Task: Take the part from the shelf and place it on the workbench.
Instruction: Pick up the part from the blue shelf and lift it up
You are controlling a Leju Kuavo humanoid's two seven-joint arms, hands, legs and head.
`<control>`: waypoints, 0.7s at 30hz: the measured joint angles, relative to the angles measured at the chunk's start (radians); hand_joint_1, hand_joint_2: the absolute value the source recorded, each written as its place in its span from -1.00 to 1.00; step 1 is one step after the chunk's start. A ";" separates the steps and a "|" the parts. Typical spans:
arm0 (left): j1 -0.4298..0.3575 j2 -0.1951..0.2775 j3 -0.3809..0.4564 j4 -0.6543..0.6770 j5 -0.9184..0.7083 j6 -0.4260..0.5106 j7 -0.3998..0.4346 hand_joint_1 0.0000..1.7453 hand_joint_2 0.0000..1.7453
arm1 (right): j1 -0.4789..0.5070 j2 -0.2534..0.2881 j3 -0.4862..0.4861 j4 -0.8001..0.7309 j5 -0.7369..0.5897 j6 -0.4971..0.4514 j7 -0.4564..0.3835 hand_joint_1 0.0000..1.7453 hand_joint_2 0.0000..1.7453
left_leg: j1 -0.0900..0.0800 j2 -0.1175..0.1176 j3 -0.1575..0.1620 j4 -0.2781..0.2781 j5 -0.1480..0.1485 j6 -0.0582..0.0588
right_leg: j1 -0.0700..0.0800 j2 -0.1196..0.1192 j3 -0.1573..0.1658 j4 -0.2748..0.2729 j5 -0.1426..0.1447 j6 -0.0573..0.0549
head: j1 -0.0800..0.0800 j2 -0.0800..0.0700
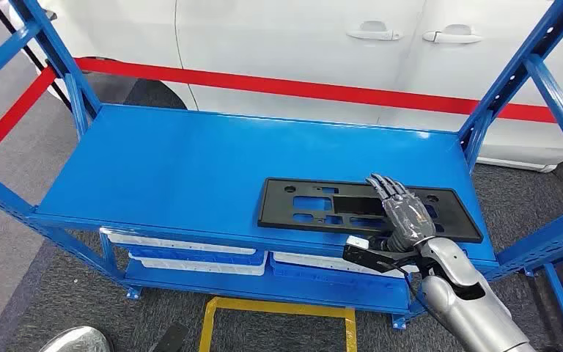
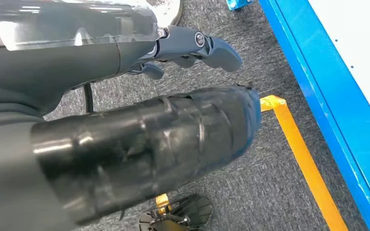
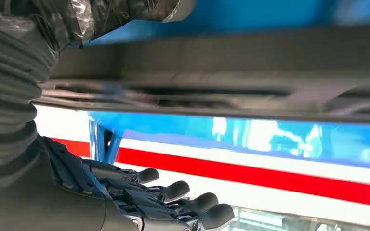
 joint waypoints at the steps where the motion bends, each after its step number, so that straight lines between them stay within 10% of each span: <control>1: 0.001 0.000 0.000 0.000 0.000 0.000 0.000 -1.00 -1.00 | 0.001 0.000 -0.002 0.000 0.000 0.001 0.000 -0.89 1.00 | 0.000 0.000 0.000 -0.001 0.000 -0.002 | 0.001 0.000 -0.001 0.001 0.000 -0.002 | 0.000 0.000; 5: 0.001 0.000 0.000 0.000 0.000 0.000 0.000 -1.00 -1.00 | 0.006 0.000 -0.011 0.000 -0.001 0.006 0.000 -0.88 1.00 | 0.002 0.001 -0.006 0.015 -0.015 -0.018 | -0.004 0.001 -0.001 -0.006 0.005 -0.024 | 0.000 0.000; 9: 0.002 0.000 0.000 0.000 0.000 -0.001 0.000 -1.00 -1.00 | 0.010 0.000 -0.015 0.000 -0.001 0.007 0.000 -0.88 1.00 | 0.004 0.003 -0.106 0.234 -0.124 -0.029 | -0.004 -0.002 0.001 -0.009 0.006 -0.040 | -0.001 0.000; 11: 0.004 0.000 0.000 0.000 0.000 -0.001 0.000 -1.00 -1.00 | 0.013 0.000 -0.015 0.001 -0.001 0.007 0.000 -0.81 1.00 | 0.005 0.003 -0.126 0.274 -0.119 -0.029 | -0.002 -0.002 0.002 -0.008 0.005 -0.041 | -0.001 0.000; 16: 0.001 0.002 -0.001 0.000 0.001 0.000 0.000 -1.00 -1.00 | 0.013 0.000 -0.017 0.002 -0.002 0.008 0.000 0.51 1.00 | 0.000 0.002 -0.007 0.015 0.003 -0.010 | 0.006 0.002 0.006 -0.006 0.001 -0.033 | 0.000 0.000; 21: 0.002 0.003 -0.001 0.000 0.001 0.000 0.001 -1.00 -1.00 | 0.019 0.000 -0.034 0.012 -0.005 0.005 0.000 0.93 1.00 | 0.004 0.002 0.005 -0.018 0.011 0.011 | 0.004 0.000 -0.010 0.026 -0.025 -0.007 | 0.000 0.000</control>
